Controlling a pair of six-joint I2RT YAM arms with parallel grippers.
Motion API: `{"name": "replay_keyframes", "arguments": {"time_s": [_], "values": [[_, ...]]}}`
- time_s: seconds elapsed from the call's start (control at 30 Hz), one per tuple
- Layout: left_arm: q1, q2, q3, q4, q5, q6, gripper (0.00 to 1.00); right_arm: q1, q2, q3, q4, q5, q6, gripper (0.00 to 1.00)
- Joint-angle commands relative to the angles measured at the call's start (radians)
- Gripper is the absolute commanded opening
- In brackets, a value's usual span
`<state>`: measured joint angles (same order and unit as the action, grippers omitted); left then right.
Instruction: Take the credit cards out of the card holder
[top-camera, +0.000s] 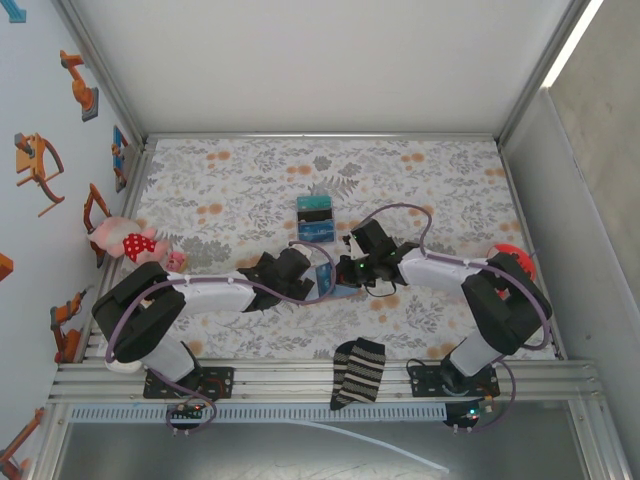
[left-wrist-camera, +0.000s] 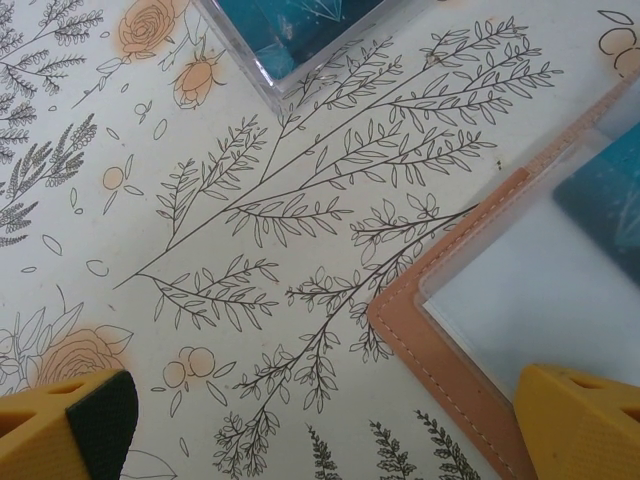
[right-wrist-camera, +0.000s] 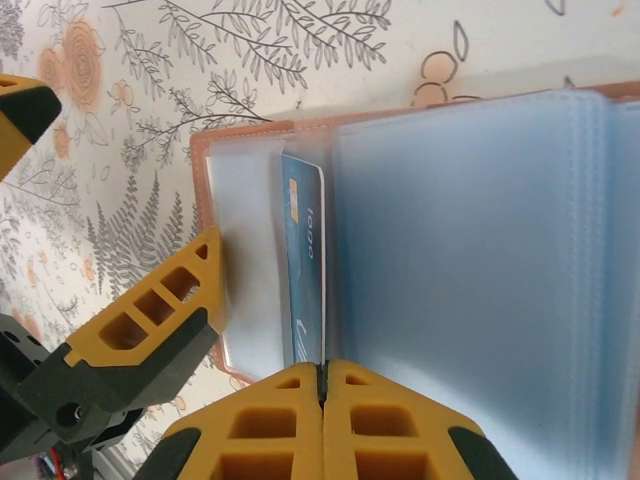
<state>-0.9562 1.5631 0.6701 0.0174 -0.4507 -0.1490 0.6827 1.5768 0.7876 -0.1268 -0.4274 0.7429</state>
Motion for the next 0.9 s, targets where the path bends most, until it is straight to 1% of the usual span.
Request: {"name": "replay_keyframes", "arguments": {"time_s": [0.0, 0.3, 0.43, 0.5, 0.67, 0.87], "values": [[-0.003, -0.009, 0.014, -0.075, -0.024, 0.037, 0.97, -0.006, -0.024, 0.024, -0.068, 0.039, -0.033, 0.00], [-0.008, -0.067, 0.057, -0.080, 0.008, 0.055, 0.97, -0.006, -0.030, 0.025, -0.071, 0.039, -0.034, 0.00], [-0.016, -0.068, 0.071, -0.047, 0.025, 0.058, 0.97, -0.006, -0.029, 0.025, -0.063, 0.033, -0.032, 0.00], [-0.018, -0.047, 0.078, -0.029, 0.040, 0.055, 0.97, -0.006, -0.029, 0.024, -0.057, 0.029, -0.030, 0.00], [-0.032, 0.030, 0.108, -0.022, 0.040, 0.051, 0.97, -0.006, -0.030, 0.013, -0.041, 0.021, -0.024, 0.05], [-0.036, 0.067, 0.109, -0.015, 0.041, 0.034, 0.97, -0.005, -0.034, -0.008, -0.004, 0.011, -0.006, 0.09]]}}
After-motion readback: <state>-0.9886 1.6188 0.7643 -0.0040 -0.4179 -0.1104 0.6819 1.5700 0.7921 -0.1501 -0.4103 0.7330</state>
